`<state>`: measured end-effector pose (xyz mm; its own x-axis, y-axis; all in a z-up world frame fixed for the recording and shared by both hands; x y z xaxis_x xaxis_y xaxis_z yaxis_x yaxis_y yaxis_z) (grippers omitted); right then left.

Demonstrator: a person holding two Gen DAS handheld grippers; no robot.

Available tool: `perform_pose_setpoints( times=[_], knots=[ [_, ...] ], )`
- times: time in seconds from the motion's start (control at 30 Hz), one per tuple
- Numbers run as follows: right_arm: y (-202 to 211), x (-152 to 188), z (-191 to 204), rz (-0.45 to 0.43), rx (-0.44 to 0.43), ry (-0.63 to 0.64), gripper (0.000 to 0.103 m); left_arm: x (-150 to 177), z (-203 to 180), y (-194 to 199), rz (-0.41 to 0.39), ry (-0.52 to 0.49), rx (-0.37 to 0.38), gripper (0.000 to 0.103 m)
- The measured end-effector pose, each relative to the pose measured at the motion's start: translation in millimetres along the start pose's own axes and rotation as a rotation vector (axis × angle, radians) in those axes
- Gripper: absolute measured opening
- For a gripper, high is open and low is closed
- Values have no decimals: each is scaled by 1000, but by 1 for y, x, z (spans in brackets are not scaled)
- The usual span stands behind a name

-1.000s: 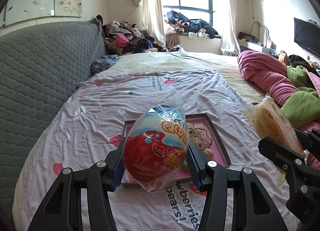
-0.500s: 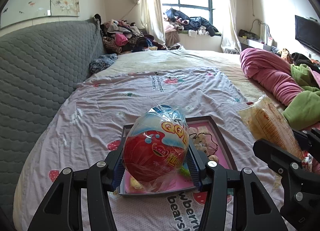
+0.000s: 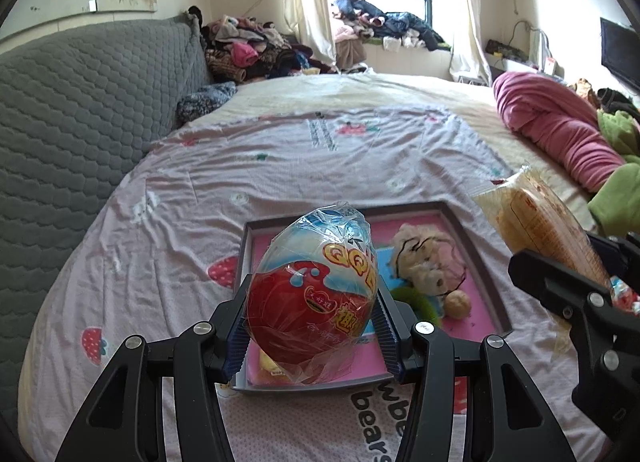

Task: Organize objects
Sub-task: 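Carry the red egg with the left tool and the loaf with the right tool over the tray, then lower the red egg with the left tool while the right tool lowers the loaf into the tray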

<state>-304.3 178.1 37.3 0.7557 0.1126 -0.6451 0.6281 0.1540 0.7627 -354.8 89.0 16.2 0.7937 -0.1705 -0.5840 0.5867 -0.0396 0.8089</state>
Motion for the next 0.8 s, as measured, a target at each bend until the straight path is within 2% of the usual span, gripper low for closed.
perform_pose_setpoints(
  times=[0.3, 0.8],
  knots=[
    [-65, 25, -13, 109, 7, -13, 39, 29, 0, -55, 78, -6, -19, 56],
    [-103, 49, -41, 168, 25, -28, 39, 44, -33, -92, 93, -29, 4, 56]
  ],
)
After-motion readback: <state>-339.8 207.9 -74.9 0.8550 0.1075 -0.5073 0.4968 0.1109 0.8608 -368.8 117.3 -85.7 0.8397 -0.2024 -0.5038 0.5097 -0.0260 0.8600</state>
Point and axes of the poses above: each gripper's, at about its wrist camera, not at the fingertips, and y roughly against the way its jaws point, z to its left, x to its underside, the point moved 10 cm from there along -y, roughly the way its jaws point, and after that the axes turned 12 degrees about z, right-handed, at the moved point
